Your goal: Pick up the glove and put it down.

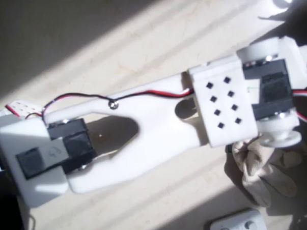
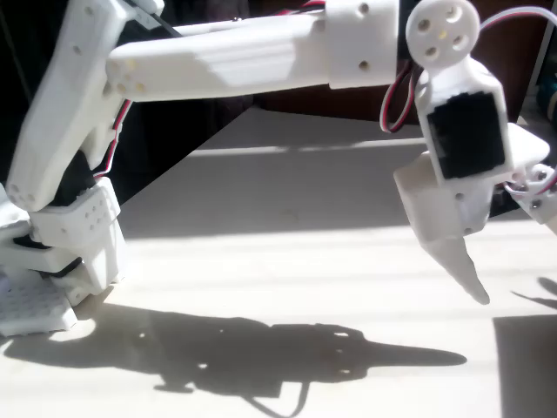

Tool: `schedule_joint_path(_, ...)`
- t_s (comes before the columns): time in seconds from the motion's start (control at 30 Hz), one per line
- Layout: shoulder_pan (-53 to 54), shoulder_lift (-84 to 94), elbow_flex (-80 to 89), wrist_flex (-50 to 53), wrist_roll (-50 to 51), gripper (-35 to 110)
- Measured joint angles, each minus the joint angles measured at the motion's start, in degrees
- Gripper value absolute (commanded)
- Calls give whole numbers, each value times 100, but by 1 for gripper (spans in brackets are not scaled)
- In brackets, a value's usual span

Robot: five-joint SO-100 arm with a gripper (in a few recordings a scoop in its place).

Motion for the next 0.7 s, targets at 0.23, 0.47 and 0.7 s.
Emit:
schedule_joint_path(0.23, -9, -571, 0, -79, 9, 30)
schedule_joint_path(0.47, -70, -659, 0, -343, 9, 15)
schedule_joint_path(0.7, -79, -659, 0, -360, 9, 0)
